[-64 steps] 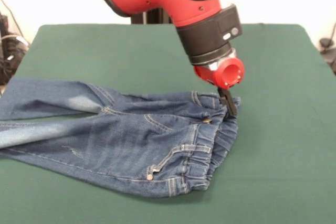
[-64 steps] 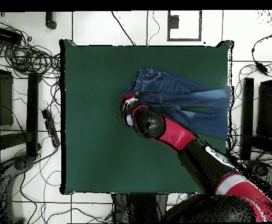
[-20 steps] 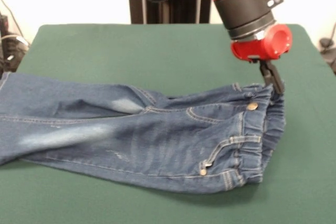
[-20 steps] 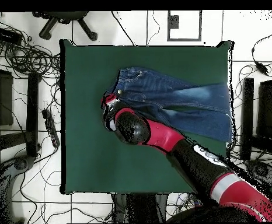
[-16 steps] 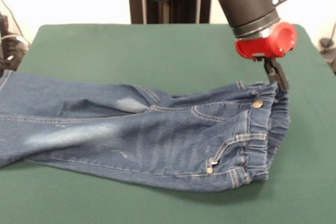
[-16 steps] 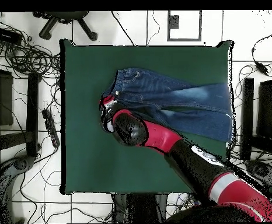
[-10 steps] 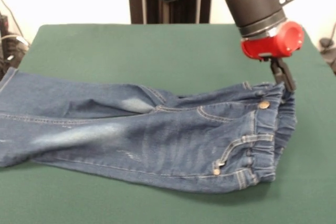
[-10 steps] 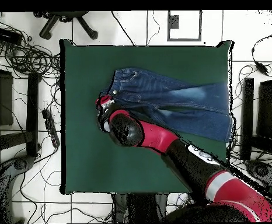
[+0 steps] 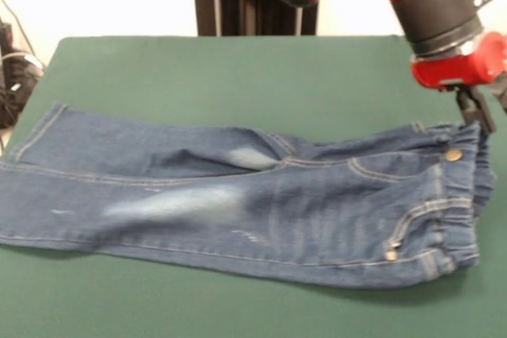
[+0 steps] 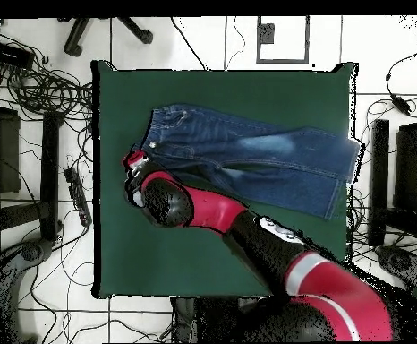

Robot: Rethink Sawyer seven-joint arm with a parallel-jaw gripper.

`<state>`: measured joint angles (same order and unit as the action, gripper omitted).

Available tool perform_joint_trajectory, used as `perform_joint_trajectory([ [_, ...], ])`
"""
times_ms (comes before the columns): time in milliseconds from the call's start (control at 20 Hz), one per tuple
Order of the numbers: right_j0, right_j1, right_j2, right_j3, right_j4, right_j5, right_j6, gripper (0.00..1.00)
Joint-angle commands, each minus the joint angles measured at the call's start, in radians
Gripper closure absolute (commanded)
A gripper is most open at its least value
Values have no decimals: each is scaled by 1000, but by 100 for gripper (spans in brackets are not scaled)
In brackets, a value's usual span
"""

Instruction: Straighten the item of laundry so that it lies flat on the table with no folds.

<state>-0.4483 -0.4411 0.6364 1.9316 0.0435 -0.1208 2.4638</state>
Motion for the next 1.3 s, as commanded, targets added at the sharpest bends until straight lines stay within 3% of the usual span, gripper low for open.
perform_joint_trajectory([
  [50,109,53,42,-75,103,-31,200,100],
  [450,176,154,-87,-177,147,-25,146,100],
  [850,292,167,-271,-243,251,170,103,100],
  [1300,312,155,-296,-267,290,286,111,100],
])
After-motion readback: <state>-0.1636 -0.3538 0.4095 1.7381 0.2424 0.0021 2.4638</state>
